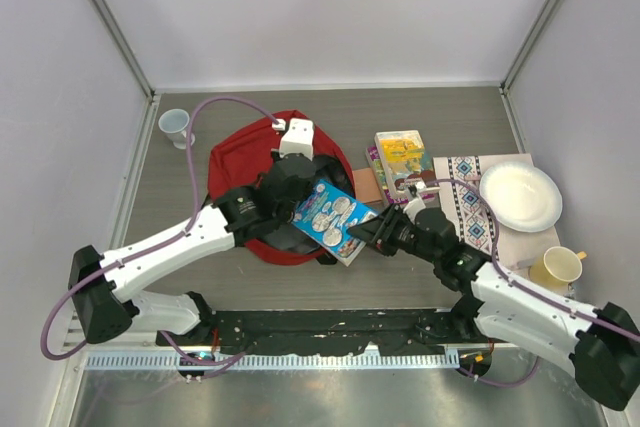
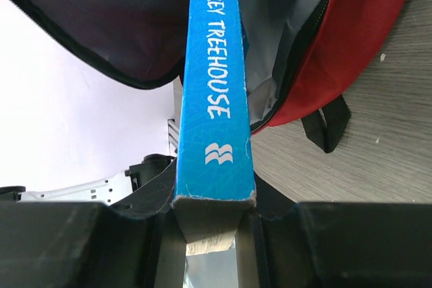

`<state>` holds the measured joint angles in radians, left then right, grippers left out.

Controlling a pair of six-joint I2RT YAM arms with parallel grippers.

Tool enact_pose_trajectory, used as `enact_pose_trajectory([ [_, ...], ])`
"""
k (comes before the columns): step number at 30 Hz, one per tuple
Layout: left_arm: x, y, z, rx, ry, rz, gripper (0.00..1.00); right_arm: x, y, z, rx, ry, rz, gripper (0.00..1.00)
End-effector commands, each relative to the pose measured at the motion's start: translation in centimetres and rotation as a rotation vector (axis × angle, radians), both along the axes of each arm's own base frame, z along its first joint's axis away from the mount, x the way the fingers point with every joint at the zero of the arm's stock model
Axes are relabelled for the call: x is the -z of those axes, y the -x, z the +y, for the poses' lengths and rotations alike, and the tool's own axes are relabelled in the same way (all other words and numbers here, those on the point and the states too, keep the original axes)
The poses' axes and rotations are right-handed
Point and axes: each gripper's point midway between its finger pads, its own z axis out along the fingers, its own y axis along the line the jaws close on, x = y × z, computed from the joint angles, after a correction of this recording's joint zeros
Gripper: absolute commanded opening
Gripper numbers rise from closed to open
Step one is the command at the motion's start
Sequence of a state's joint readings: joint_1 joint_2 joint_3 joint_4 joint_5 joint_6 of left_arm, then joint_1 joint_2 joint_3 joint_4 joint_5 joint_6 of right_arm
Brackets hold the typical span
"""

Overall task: Pack the student bag
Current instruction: Place the book in the student bag.

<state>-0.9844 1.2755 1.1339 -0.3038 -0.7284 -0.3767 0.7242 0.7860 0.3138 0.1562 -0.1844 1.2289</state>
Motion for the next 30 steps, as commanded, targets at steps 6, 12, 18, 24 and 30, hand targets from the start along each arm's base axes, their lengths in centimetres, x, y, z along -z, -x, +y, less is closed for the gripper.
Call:
enact_pose_trajectory([
  [6, -5.7, 0.5, -0.8, 0.044, 0.191, -0.100, 0.00, -6.0, -3.4, 3.7, -0.020, -0.263, -0.157, 0.01],
  [12, -6.1, 0.8, -1.0, 0.071, 0.198, -0.101, 0.00, -5.6, -5.5, 5.4, 0.001, -0.338, -0.134, 0.01],
  [18, -6.6, 1.0, -0.9, 0.084, 0.208, -0.114, 0.00, -5.3, -8.1, 7.0, 0.034, -0.416, -0.130, 0.01],
  [24, -7.1, 1.2, -0.7, 0.090, 0.216, -0.124, 0.00, -4.3, -10.9, 8.4, 0.093, -0.458, -0.108, 0.01],
  [30, -7.2, 1.4, -1.0, 0.114, 0.213, -0.122, 0.00, -4.1, -12.9, 10.6, 0.128, -0.458, -0.148, 0.01],
])
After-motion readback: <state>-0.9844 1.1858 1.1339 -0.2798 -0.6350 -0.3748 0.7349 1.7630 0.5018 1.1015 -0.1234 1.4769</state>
